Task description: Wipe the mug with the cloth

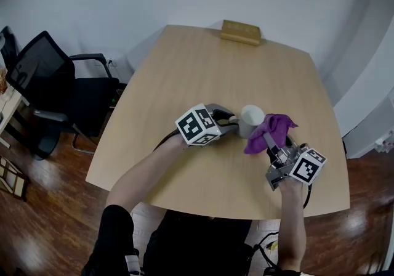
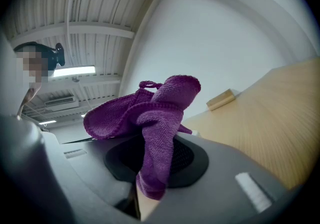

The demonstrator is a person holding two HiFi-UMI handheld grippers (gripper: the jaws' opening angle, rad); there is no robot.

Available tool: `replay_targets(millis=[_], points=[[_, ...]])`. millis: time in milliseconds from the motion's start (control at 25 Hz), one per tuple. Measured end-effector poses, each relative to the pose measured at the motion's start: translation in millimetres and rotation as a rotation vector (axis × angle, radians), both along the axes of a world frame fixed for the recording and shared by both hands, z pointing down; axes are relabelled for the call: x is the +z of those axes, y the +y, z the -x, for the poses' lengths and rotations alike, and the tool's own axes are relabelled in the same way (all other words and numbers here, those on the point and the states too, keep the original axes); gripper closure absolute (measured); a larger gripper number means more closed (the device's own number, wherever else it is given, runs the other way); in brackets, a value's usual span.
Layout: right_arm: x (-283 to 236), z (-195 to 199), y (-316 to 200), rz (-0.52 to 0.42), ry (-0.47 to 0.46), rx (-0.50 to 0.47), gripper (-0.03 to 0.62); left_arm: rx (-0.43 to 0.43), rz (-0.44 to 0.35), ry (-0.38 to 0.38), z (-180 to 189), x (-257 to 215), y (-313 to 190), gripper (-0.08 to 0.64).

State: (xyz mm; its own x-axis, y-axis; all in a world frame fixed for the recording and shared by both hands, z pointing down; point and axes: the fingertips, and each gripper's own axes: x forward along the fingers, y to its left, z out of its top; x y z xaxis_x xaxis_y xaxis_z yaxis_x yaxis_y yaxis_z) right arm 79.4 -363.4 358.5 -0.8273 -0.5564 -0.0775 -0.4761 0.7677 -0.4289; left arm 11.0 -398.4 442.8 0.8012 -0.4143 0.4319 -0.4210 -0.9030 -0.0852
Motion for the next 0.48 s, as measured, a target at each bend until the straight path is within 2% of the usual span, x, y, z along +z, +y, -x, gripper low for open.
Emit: replay_targets(millis=[80, 200, 360, 480], points=[[1, -1, 0, 0.001, -0.001, 0.000, 0.509, -0.012, 0.002, 0.007, 0, 1, -3, 0.476], [2, -5, 0, 0.002, -0.004, 0.010, 0.509, -0.009, 0.032, 0.061, 0, -5, 1, 0.482], [-1, -10, 2, -0.009, -0.002, 0.033, 0.509, -0.042, 0.150, 0.271, 1, -24, 4, 0.483], [-8, -4, 5, -0.049, 0.036, 0.058, 0.509, -0.091, 0.249, 0.433, 6, -34, 4, 0.483]])
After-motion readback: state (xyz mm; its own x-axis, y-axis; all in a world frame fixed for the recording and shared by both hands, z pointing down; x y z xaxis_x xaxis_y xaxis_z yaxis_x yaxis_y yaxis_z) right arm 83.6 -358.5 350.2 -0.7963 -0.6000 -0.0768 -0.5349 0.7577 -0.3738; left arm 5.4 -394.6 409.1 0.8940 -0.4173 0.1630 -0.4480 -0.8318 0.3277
